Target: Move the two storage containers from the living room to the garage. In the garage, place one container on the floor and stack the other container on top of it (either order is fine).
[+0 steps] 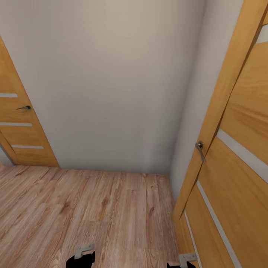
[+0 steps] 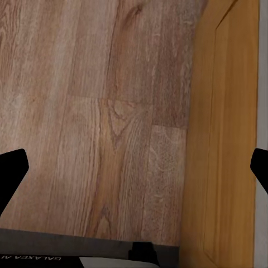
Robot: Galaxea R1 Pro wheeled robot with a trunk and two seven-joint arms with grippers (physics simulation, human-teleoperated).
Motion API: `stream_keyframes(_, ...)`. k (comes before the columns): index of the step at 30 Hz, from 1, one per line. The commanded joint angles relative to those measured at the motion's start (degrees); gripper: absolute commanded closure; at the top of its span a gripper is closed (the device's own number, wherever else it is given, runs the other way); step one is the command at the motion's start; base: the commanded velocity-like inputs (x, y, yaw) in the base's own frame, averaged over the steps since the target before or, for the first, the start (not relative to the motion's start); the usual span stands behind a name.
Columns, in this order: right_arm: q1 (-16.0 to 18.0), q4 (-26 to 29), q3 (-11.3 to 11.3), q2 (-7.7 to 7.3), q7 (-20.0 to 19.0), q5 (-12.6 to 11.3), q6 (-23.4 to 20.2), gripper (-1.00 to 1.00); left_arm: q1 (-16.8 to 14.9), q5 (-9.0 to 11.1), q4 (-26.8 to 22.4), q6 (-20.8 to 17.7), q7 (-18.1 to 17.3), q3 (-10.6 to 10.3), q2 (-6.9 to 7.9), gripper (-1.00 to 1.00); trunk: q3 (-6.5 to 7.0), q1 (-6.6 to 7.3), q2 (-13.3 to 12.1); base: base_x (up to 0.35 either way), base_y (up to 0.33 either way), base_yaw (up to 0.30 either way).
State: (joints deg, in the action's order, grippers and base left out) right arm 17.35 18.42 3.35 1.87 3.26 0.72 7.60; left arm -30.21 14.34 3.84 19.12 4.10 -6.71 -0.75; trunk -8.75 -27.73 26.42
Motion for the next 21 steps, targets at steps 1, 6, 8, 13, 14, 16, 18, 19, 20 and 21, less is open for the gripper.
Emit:
stream_keyframes(1,0.1,-0.1,0.3,-0.02,0.3,0.1,0.1,-1.0,-0.1,0.4,0.2,0.4,0.1,-0.5,-0.04,-1.0,-0.11,-0.03,0.1,0.008,0.0,0.0)
stream_keyframes(6,0.1,-0.1,0.3,-0.02,0.3,0.1,0.1,-1.0,-0.1,0.4,0.2,0.4,0.1,-0.5,-0.04,-1.0,-0.11,-0.03,0.1,0.004,0.0,0.0)
stream_keyframes(8,0.1,-0.1,0.3,-0.02,0.3,0.1,0.1,-1.0,-0.1,0.4,0.2,0.4,0.1,-0.5,-0.04,-1.0,-0.11,-0.03,0.1,0.074,0.0,0.0)
stream_keyframes(13,0.1,-0.1,0.3,-0.02,0.3,0.1,0.1,-1.0,-0.1,0.4,0.2,0.4,0.1,-0.5,-0.04,-1.0,-0.11,-0.03,0.1,0.252,0.0,0.0)
stream_keyframes(14,0.1,-0.1,0.3,-0.02,0.3,0.1,0.1,-1.0,-0.1,0.4,0.2,0.4,0.1,-0.5,-0.04,-1.0,-0.11,-0.03,0.1,0.253,0.0,0.0)
stream_keyframes(16,0.1,-0.1,0.3,-0.02,0.3,0.1,0.1,-1.0,-0.1,0.4,0.2,0.4,0.1,-0.5,-0.04,-1.0,-0.11,-0.03,0.1,0.158,0.0,0.0)
stream_keyframes(18,0.1,-0.1,0.3,-0.02,0.3,0.1,0.1,-1.0,-0.1,0.4,0.2,0.4,0.1,-0.5,-0.04,-1.0,-0.11,-0.03,0.1,0.059,0.0,0.0)
stream_keyframes(19,0.1,-0.1,0.3,-0.02,0.3,0.1,0.1,-1.0,-0.1,0.4,0.2,0.4,0.1,-0.5,-0.04,-1.0,-0.11,-0.03,0.1,0.037,0.0,0.0)
stream_keyframes(20,0.1,-0.1,0.3,-0.02,0.3,0.1,0.1,-1.0,-0.1,0.4,0.2,0.4,0.1,-0.5,-0.05,-1.0,-0.11,-0.03,0.1,0.024,0.0,0.0)
stream_keyframes(21,0.1,-0.1,0.3,-0.02,0.3,0.1,0.1,-1.0,-0.1,0.4,0.2,0.4,0.1,-0.5,-0.06,-1.0,-0.11,-0.03,0.1,0.015,0.0,0.0)
